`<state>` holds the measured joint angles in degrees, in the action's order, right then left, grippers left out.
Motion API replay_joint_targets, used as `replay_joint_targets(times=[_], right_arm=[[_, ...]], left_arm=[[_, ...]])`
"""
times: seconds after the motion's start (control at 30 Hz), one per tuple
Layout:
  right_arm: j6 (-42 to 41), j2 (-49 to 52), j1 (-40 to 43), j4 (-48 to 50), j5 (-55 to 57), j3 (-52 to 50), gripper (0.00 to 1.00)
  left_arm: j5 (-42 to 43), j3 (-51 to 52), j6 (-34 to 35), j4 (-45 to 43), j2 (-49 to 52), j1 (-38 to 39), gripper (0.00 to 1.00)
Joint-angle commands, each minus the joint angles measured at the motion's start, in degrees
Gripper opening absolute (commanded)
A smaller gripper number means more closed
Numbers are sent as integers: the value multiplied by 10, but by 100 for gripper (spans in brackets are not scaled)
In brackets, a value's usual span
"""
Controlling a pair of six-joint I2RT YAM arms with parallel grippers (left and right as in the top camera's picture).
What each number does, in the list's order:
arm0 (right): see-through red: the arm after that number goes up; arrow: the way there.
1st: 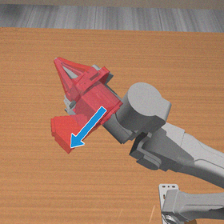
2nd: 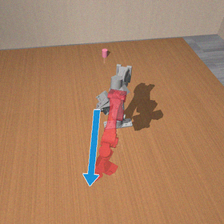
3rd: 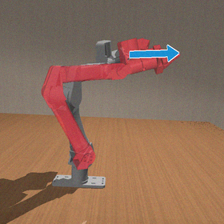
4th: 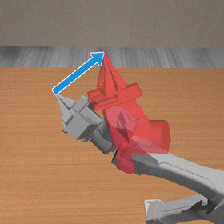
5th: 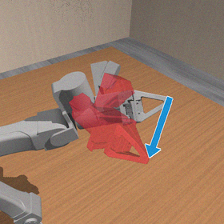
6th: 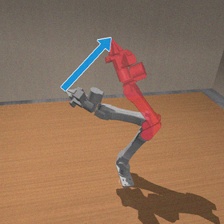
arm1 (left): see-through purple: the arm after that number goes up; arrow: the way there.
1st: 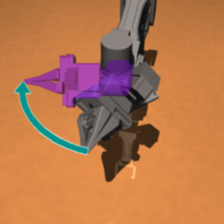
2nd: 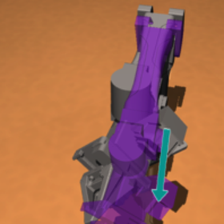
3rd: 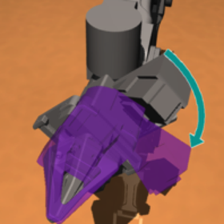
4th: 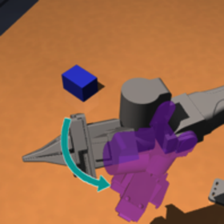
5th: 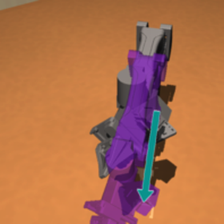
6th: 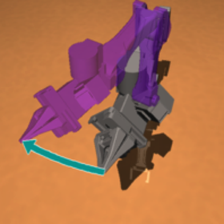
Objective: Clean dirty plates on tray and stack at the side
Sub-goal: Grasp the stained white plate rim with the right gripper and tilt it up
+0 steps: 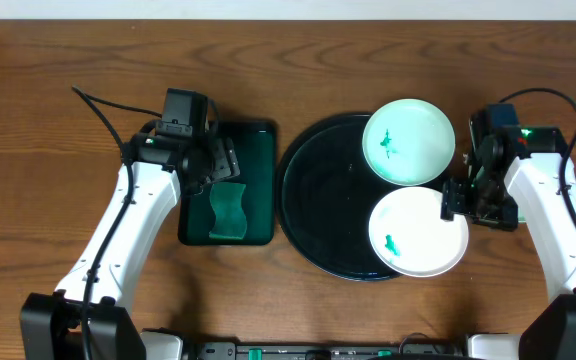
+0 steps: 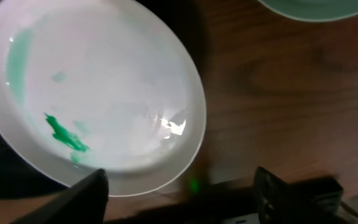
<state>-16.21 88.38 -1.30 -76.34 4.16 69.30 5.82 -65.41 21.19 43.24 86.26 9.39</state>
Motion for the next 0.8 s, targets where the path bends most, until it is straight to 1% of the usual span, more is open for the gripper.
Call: replay_joint_targets(times=[0.0,0.07,0.17,0.33,0.43,0.53,0.63,0.7,0.73,0.77], right_arm=[[-57,-4,-5,0,34,-9,69],[-60,-4,-5,6,35,-17,68],[-74,-4,-5,22,41,-39,68],[-92,-4,-5,68,42,-95,67],[-95,-4,-5,93,42,-128,64],[-95,-4,-5,114,42,-158,53],[-110,-4,-5,128,41,-177,47],[-110,-4,-5,134,34,-184,19],[-110,-4,-5,136,28,-184,8],[-110,-4,-5,138,23,-184,1]], left_arm=[[-5,-12,1,2,-1,-2,81],[-5,-12,1,2,-1,-2,81],[-5,-12,1,2,-1,-2,81],[-5,-12,1,2,-1,-2,81],[-5,-12,1,2,-1,-2,81],[-5,-12,1,2,-1,-2,81],[-5,-12,1,2,-1,-2,81],[-5,-12,1,2,-1,-2,81],[-5,-12,1,2,-1,-2,81],[-5,-12,1,2,-1,-2,81]])
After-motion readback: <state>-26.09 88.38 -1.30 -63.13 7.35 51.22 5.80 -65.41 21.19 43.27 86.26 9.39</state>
